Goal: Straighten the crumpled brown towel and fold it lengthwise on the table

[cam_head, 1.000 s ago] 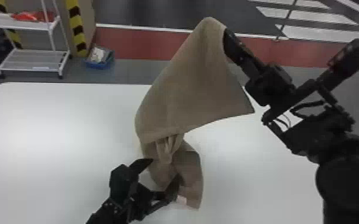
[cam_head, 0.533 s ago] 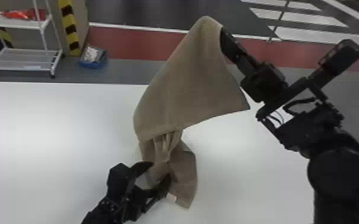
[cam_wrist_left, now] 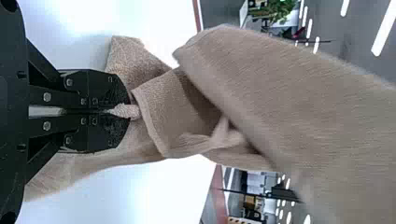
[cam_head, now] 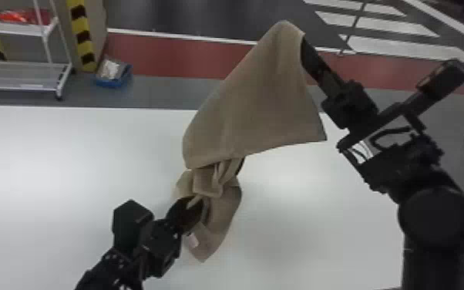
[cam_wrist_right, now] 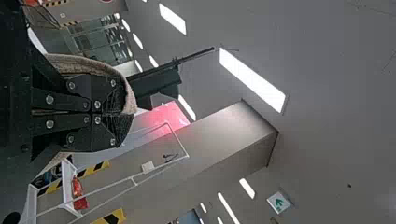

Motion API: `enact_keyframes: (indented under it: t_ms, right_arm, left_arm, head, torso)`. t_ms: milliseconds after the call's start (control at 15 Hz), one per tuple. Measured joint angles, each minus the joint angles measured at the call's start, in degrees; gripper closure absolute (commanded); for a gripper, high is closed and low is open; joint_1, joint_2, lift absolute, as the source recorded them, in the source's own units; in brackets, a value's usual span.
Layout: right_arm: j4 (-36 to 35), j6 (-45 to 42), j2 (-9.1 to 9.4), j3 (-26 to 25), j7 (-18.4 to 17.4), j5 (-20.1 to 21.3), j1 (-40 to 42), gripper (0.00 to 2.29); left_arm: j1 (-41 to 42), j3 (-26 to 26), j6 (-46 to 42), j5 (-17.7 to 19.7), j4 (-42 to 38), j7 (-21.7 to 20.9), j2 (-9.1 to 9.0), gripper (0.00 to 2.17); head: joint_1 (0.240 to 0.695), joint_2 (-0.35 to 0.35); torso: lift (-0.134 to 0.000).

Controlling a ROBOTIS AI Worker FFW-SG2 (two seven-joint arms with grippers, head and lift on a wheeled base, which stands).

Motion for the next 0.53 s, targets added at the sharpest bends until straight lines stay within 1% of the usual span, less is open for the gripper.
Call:
enact_keyframes:
  t_ms: [133, 200, 267, 400, 467, 533]
  right_arm:
    - [2.7, -0.8, 0.00, -1.4, 0.1, -0.2, -0.5, 2.18]
    - [4.6, -1.2, 0.00, -2.3, 0.8, -0.2, -0.7, 2.18]
    - [6.3, -1.5, -0.34, -3.1, 2.0, -0.2, -0.7, 2.18]
    - [8.6, -1.6, -3.46, -4.9, 5.7, 0.8, 0.2, 2.18]
    - [9.4, -1.6, -5.38, -5.8, 8.9, 2.0, 1.1, 2.18]
    - [10.0, -1.6, -6.88, -6.3, 12.0, 3.2, 2.1, 2.18]
  left_arm:
    - [1.8, 3.2, 2.6, 1.2, -6.0, -1.5, 0.00, 1.74]
    - [2.5, 6.0, 4.6, 2.3, -8.8, -2.4, 0.00, 1.74]
    - [2.9, 9.4, 6.9, 3.7, -11.0, -3.1, 0.00, 1.74]
    - [2.9, 16.2, 12.5, 5.8, -13.8, -5.9, 0.00, 1.74]
    - [2.4, 19.0, 16.5, 6.1, -14.4, -7.9, 0.00, 1.74]
    - [1.7, 20.9, 19.9, 5.8, -14.6, -9.6, 0.00, 1.74]
  head:
    - [0.672, -0.219]
    - [0.665, -0.210]
    - [0.663, -0.175]
    - [0.672, -0.139]
    - [0.685, -0.127]
    - [0.695, -0.117]
  torso:
    - [-0.124]
    - [-0.124]
    - [-0.124]
    - [-0.124]
    - [-0.124]
    - [-0.124]
